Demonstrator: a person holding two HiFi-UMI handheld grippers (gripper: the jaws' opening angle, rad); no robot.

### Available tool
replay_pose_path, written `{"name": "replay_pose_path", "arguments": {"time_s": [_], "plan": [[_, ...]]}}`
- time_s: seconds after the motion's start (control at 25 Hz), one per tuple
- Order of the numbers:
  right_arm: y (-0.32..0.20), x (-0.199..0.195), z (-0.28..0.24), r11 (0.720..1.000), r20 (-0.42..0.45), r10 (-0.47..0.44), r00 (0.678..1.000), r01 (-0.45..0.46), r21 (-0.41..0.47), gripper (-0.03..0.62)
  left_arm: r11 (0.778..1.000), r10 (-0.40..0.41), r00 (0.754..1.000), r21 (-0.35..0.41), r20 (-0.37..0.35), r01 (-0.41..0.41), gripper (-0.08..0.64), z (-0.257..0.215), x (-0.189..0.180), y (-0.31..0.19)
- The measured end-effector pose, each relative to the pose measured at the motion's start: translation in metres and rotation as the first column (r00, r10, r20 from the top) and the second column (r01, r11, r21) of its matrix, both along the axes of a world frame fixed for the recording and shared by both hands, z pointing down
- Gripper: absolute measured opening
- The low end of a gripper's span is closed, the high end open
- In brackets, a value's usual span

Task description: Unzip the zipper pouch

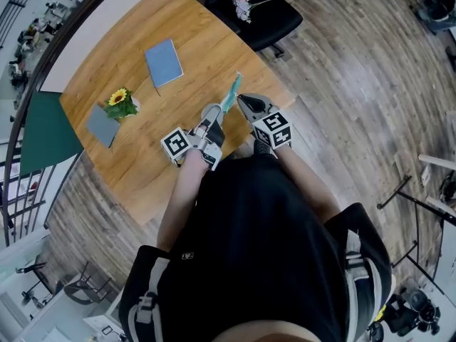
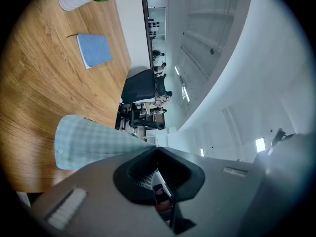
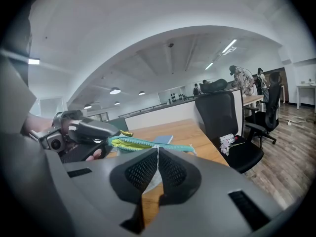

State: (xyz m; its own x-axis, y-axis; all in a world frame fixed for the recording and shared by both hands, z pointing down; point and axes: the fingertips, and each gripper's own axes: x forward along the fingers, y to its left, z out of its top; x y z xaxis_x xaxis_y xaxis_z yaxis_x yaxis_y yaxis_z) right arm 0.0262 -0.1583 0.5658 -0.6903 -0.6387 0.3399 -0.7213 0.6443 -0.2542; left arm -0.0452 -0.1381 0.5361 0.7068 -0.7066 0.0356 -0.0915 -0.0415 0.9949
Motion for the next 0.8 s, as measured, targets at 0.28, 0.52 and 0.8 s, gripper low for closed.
{"name": "replay_pose_path", "arguments": {"time_s": [0.28, 0.52, 0.8], "plan": [[-0.002, -0.009, 0.002, 1.000, -0.004, 0.020, 1.000, -0.020, -0.005, 0.009, 1.000, 0.014, 1.000, -0.004, -0.004, -0.014, 0.002, 0.001, -0.010, 0.000], [0.000, -0.017, 0.004, 1.000, -0.011, 0.024, 1.000, -0.024, -0.017, 0.009, 1.000, 0.018, 1.000, -0.005, 0.003, -0.018, 0.002, 0.000, -0.017, 0.002], [-0.005, -0.015, 0.007, 0.999, -0.011, 0.037, 0.999, -0.038, -0.023, 0.009, 1.000, 0.012, 1.000, -0.005, 0.006, -0.012, 0.002, 0.001, -0.018, 0.003]]}}
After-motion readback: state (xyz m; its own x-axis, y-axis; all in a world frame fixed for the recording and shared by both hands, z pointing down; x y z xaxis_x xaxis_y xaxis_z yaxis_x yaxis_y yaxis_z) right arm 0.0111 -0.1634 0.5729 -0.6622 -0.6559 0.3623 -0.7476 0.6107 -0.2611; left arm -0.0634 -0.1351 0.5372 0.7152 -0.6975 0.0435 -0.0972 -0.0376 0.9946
